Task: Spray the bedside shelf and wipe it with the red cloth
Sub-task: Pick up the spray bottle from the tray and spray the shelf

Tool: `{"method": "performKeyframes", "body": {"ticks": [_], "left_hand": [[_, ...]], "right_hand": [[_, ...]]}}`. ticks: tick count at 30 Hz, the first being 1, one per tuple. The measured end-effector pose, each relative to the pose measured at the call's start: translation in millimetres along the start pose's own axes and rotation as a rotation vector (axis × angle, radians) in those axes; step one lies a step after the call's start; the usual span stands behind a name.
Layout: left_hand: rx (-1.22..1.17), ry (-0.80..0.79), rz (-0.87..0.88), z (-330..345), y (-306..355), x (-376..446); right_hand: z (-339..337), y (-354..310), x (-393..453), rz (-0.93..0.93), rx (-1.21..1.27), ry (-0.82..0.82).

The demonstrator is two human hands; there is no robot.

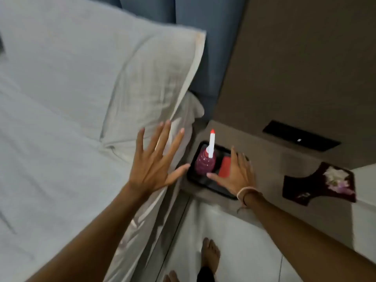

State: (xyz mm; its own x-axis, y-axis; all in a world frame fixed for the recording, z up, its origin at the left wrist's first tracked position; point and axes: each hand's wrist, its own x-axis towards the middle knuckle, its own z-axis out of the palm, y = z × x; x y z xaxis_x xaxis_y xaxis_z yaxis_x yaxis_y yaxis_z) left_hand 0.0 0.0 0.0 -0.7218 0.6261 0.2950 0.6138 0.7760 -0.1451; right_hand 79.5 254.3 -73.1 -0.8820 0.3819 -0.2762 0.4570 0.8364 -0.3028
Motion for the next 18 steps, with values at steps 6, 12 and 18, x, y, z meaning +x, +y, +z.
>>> {"method": "performKeyframes", "body": {"ticks": [6,12,18], "left_hand": [[0.037,-0.007,-0.012,73,-9,10],[0.06,-0.047,0.031,87,-10,-19],[0.088,-0.099,0.086,76,-15,-20]], "right_hand": [[45,-45,70,-0.074,0.475,0.21],[60,-69,99,-0.034,0.708,0.456],[35,-60,76,-0.069,0.853,0.548]]}}
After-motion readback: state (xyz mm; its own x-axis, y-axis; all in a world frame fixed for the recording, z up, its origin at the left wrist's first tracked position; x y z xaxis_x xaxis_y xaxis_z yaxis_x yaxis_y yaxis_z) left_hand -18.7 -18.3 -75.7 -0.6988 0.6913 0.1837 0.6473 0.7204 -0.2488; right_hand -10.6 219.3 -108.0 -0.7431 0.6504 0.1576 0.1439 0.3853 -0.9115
